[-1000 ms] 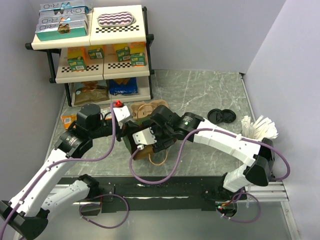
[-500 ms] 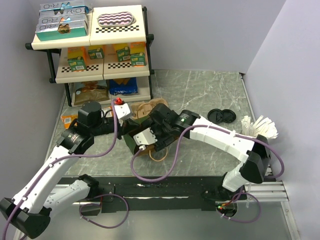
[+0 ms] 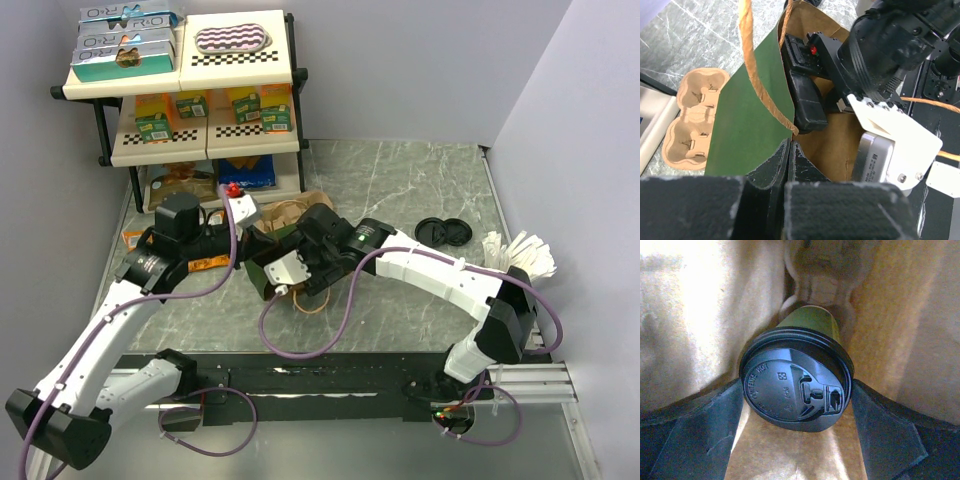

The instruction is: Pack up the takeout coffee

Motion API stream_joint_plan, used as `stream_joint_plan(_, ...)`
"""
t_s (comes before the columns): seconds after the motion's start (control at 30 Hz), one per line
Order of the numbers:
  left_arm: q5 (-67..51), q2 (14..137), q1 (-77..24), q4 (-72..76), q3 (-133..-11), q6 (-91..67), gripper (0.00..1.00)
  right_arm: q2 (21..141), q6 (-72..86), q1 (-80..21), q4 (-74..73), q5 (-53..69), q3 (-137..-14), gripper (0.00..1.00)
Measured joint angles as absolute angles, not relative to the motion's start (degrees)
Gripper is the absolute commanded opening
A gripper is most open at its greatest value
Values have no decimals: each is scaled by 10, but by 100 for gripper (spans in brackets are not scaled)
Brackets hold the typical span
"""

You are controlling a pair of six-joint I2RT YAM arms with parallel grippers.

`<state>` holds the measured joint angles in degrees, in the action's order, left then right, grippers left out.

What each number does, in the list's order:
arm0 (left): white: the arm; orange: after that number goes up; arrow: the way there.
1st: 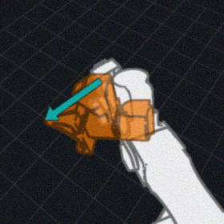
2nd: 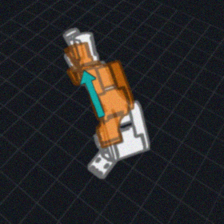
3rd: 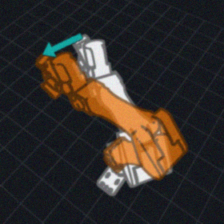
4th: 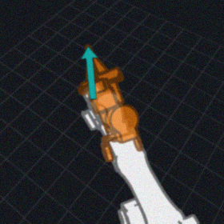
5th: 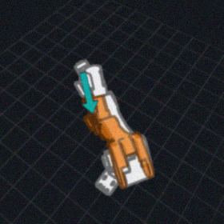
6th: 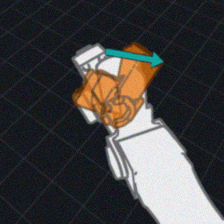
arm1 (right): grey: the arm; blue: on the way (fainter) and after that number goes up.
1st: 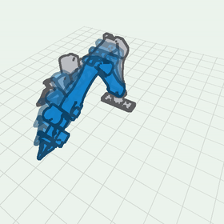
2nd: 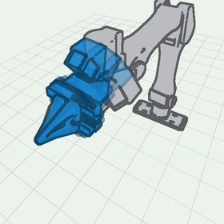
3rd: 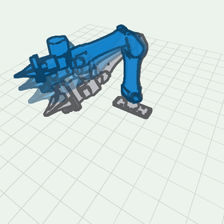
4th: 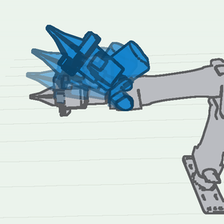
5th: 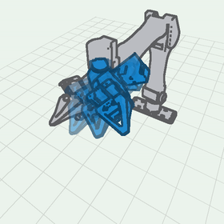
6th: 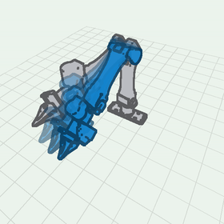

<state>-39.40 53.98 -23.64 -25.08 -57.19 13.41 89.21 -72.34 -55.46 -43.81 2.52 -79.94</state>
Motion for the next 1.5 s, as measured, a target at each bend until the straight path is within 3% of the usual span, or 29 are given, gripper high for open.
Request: stream_joint_plan(1.5, -433, 573, -206, -285, -601, 143, 1, 921, -725, -534, -382, 39, -799, 0)
